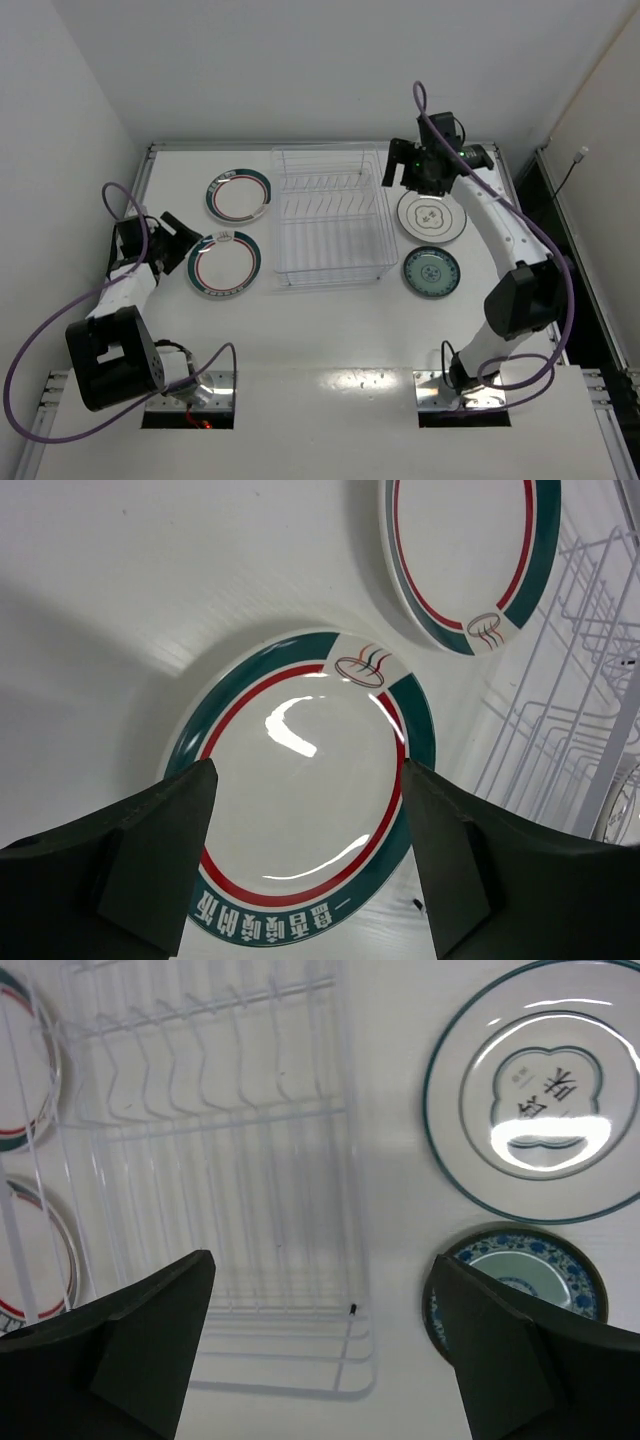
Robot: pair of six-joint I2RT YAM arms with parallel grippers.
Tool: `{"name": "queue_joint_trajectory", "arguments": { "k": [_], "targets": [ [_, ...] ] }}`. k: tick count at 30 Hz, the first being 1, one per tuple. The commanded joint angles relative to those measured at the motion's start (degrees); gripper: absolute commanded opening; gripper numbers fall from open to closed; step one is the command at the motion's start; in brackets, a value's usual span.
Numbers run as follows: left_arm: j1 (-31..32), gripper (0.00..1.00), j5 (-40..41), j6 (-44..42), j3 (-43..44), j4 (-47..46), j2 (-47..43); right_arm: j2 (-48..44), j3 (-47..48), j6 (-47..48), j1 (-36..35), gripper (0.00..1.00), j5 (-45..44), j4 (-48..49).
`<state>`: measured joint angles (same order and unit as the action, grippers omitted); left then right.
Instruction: Load the plates into the dish rack
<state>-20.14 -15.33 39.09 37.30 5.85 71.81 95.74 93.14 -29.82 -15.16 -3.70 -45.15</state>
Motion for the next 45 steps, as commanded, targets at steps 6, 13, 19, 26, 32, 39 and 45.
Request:
{"name": "queue_joint_trajectory", "arguments": {
  "k": [6, 13, 19, 26, 32, 39, 45],
  "targets": [
    [0.6, 0.71, -3.7, -0.2, -1.2, -3.2, -1.2, 2.5, -1.0, 0.0, 17.1, 0.95, 8.2, 0.1],
    [0.6, 0.71, -6.0, 0.3, -1.7, -5.4, -1.2, 9.3, -14.9, -10.8, 40.6, 0.85, 30.6, 12.7],
    [0.6, 0.71, -6.6, 0.3, -1.7, -5.9, -0.7, 15.5, -13.4, -9.2, 45.0, 0.84, 30.9, 15.4],
    [0.6, 0.71, -7.1, 0.3, -1.7, -5.9, 0.4, 24.7, -11.1, -8.2, 44.8, 0.70, 34.5, 15.4],
    [0.6, 0.71, -7.1, 0.3, -1.7, -5.9, 0.4, 28.4, -9.7, -8.1, 41.3, 0.55, 33.1, 15.4],
    [0.6, 0.71, -7.1, 0.3, -1.7, -5.9, 1.5, 32.7, -2.9, -7.6, 37.2, 0.20, 32.5, 12.6],
    [0.6, 0.71, -7.1, -0.3, -1.2, -4.7, 1.5, 27.9, -3.1, -7.0, 36.7, 0.00, 25.0, 11.3]
  ]
}}
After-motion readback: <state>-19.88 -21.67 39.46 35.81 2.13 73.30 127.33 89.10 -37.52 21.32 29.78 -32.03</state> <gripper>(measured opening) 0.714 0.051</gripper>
